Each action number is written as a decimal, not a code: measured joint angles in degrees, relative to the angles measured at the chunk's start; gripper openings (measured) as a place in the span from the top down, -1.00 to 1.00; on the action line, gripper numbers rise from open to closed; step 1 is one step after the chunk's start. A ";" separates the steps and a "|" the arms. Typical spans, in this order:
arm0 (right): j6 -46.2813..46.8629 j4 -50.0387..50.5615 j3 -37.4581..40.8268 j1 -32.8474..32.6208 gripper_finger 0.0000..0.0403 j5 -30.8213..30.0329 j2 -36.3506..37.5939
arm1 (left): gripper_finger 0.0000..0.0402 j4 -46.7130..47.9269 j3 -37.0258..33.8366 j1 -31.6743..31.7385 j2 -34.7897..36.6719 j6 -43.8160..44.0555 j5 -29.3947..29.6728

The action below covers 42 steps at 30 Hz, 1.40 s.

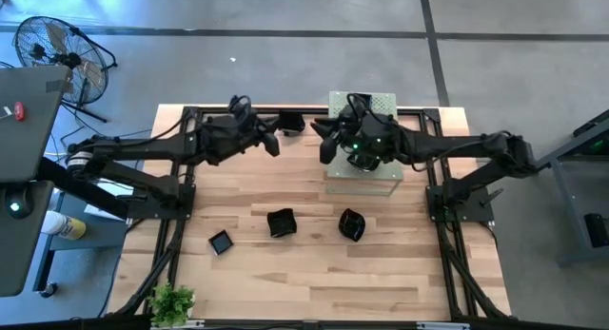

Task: Pick & Place Mini shaped plates
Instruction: Stack the black square plate on the black square plate on the shelf

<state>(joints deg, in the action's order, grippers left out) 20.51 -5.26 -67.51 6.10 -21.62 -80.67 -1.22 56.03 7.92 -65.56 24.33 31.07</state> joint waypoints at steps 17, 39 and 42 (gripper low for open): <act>0.41 -4.92 0.00 1.43 0.59 3.36 -1.15 | 1.00 -9.77 -0.04 -2.07 -1.92 -6.87 1.53; 1.79 -4.89 0.00 1.59 0.96 0.79 -1.15 | 0.98 -12.34 -0.04 -1.92 -3.61 -7.60 -1.31; 2.43 -4.85 0.00 1.89 0.98 0.37 -1.15 | 0.86 -12.28 -0.04 -1.94 -3.36 -6.79 -2.21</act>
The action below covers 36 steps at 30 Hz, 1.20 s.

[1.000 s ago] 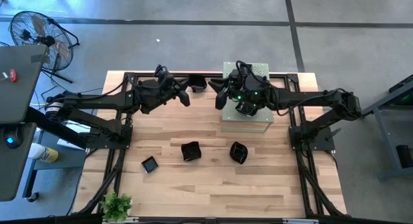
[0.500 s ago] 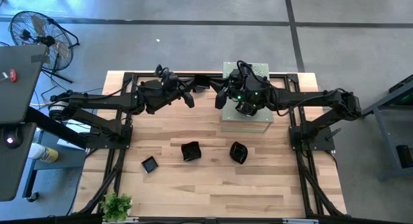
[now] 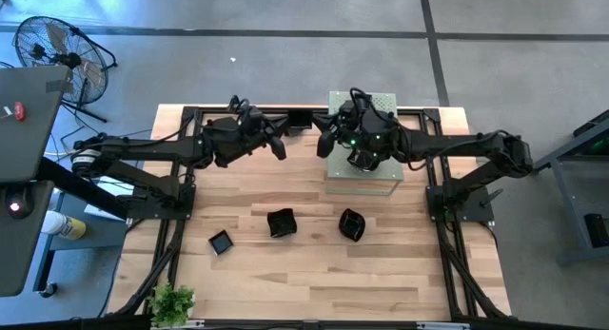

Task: Pick & Place Mini shaped plates
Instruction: Stack the black square plate on the black square plate on the shelf

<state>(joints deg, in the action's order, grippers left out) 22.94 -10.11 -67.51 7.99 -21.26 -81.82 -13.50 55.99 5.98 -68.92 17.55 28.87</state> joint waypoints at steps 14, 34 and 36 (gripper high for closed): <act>4.28 12.17 -1.76 8.73 0.99 1.45 3.90 | 0.09 14.56 0.00 0.02 9.63 5.07 0.01; 12.09 44.73 -5.07 44.51 0.99 28.43 1.87 | 0.98 16.37 -3.15 0.02 11.86 5.41 -6.28; 12.91 44.88 -5.07 44.57 0.99 29.32 0.87 | 0.97 16.37 -3.15 0.02 11.86 5.41 -6.29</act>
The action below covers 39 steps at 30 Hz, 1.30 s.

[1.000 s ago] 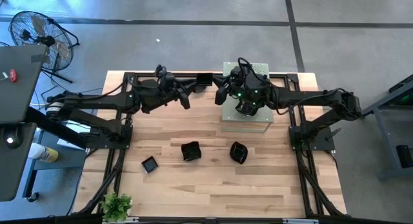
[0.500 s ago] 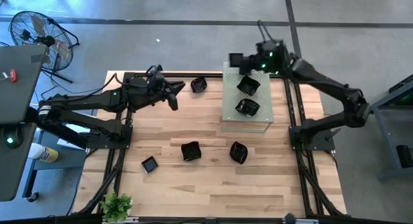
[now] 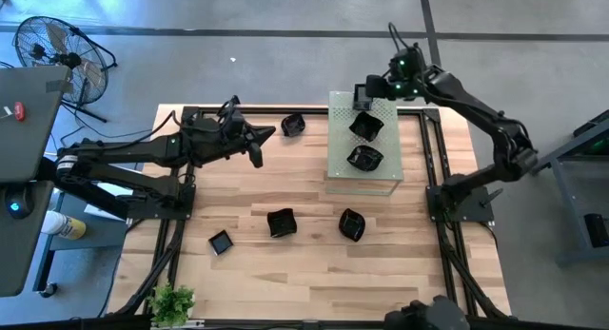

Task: Pick & Place Mini shaped plates
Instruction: Stack the black square plate on the black square plate on the shelf

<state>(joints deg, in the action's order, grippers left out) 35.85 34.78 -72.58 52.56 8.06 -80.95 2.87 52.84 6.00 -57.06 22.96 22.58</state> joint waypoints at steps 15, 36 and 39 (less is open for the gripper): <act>1.63 0.64 0.00 1.18 0.86 0.22 -3.08 | 1.00 0.31 0.00 0.00 -0.02 0.02 -0.70; -12.75 -4.18 -0.13 1.33 0.96 0.63 -1.39 | 1.00 1.44 0.00 0.00 -0.07 -0.59 -4.32; -14.32 -5.42 -0.13 1.36 0.96 -1.06 -3.89 | 1.00 1.51 -0.01 0.00 -0.07 -0.55 -4.21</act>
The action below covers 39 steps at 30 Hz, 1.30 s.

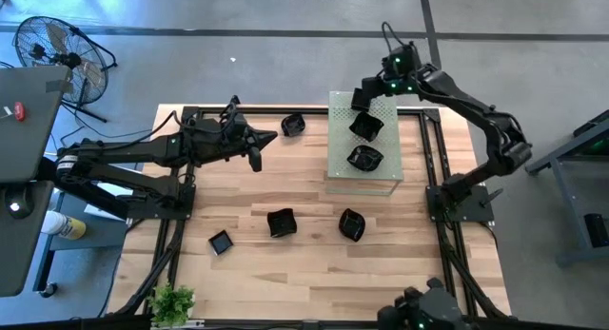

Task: Pick & Place Mini shaped plates
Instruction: Stack the black square plate on the black square plate on the shelf

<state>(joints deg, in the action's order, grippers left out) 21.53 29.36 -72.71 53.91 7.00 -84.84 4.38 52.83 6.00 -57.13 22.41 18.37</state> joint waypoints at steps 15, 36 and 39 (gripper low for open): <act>-4.71 2.37 0.02 -0.32 0.98 -0.92 -2.60 | 1.00 0.65 -0.01 0.00 -0.02 0.57 0.17; -21.12 10.20 -11.96 1.11 0.40 3.47 -7.62 | 1.00 2.63 -0.01 0.00 -0.02 0.57 -0.16; -27.66 20.47 -18.63 1.38 0.40 4.04 -12.96 | 1.00 3.38 -0.01 -0.02 -0.02 0.57 -0.28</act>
<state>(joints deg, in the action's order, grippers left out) -6.14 49.83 -91.34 55.29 11.04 -97.81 7.77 52.82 5.98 -57.14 22.98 18.09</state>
